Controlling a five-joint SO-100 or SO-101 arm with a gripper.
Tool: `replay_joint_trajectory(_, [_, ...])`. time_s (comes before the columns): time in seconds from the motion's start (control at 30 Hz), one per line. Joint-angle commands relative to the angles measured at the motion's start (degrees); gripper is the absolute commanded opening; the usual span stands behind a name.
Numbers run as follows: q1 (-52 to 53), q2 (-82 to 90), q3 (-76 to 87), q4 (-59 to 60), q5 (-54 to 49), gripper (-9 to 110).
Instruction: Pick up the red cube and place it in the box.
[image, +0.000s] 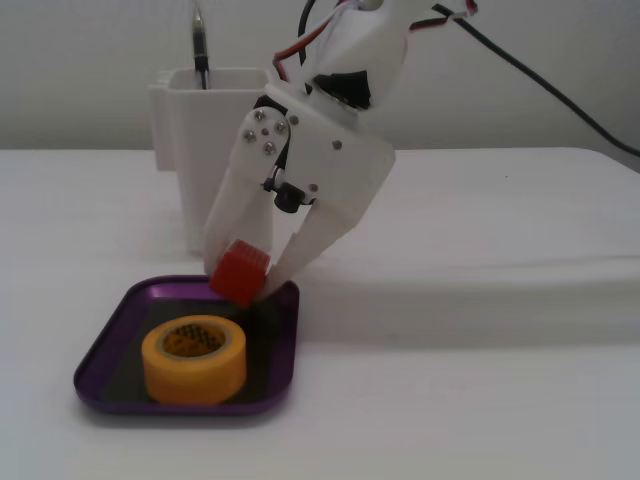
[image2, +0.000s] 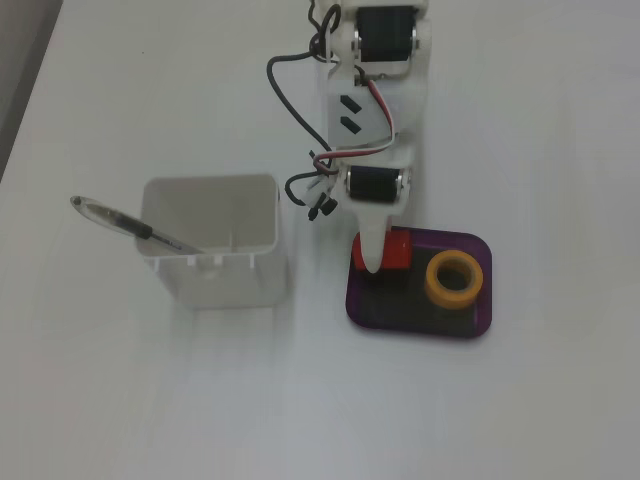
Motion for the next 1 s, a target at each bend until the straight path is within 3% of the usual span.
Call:
replay_joint_trajectory(0.0, [0.26,0.70,-2.64,-0.44,-0.35,-1])
replay_joint_trajectory(0.3, [-0.35,0.62,-2.55,-0.44,-0.35,0])
replay_joint_trajectory(0.47, [-0.62,0.97,-2.55,0.26,-0.35,15])
replay_joint_trajectory(0.63, [-0.53,5.54,-6.15,9.67,0.26,28])
replay_joint_trajectory(0.97, [-0.62,28.65,-14.15,33.57,-0.26,28])
